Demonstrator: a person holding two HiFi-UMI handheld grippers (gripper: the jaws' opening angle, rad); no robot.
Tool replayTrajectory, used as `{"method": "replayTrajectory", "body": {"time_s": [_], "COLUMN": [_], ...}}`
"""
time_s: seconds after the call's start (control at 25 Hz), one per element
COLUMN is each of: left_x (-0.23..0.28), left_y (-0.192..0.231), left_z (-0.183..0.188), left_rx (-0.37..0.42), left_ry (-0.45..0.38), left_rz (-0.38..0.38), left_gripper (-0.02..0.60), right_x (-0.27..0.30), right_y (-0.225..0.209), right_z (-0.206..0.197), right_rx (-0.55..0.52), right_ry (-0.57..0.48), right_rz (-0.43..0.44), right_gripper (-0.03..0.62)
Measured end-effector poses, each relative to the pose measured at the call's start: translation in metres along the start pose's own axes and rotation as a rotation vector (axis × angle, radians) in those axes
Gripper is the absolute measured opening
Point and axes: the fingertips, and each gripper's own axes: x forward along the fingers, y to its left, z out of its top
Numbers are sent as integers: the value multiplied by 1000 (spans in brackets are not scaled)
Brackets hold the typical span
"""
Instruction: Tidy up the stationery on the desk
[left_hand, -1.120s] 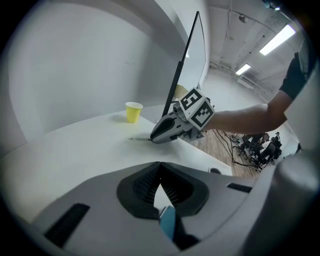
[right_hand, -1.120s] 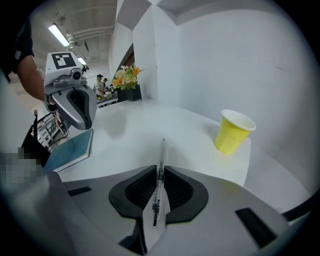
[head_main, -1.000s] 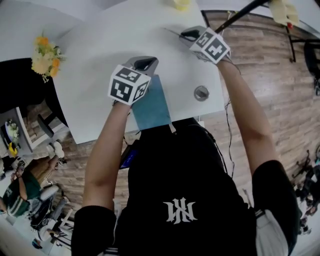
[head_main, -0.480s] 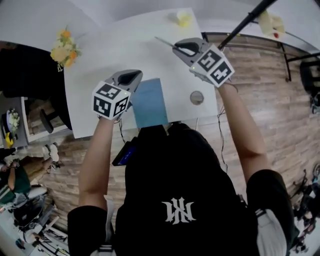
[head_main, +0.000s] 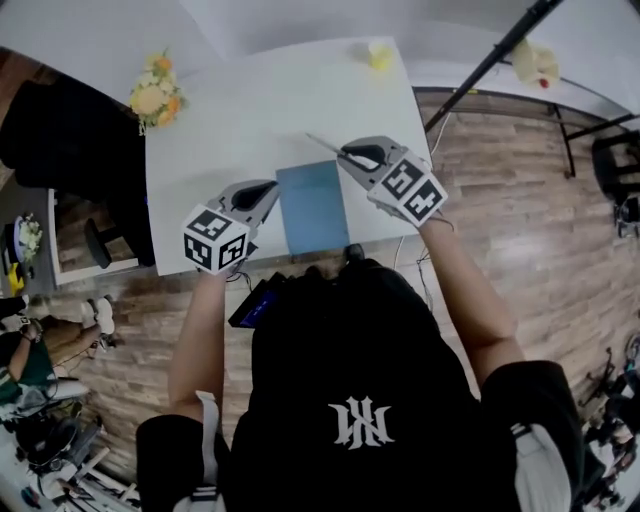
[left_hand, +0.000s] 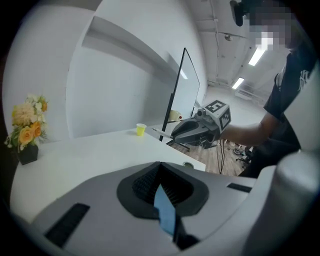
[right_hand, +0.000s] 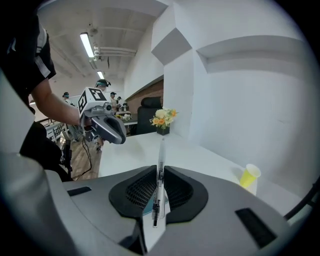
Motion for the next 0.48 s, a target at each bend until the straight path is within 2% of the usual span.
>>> {"method": "replayTrajectory", "body": {"time_s": [0.32,0.48], "left_x": [-42,-51], "left_y": [-3,-3], "left_z": [-45,-79], "left_rx": [2,-27], "left_ry": [-34,-8], "left_rz": [-73,-112], "left_gripper": [3,3], "right_x": [33,49], "right_y": [65,87], "right_z": [-49,-74], "right_rx": [141,178], "right_ry": [89,142], "right_rz": [-32,-43], "right_gripper": [67,67]}}
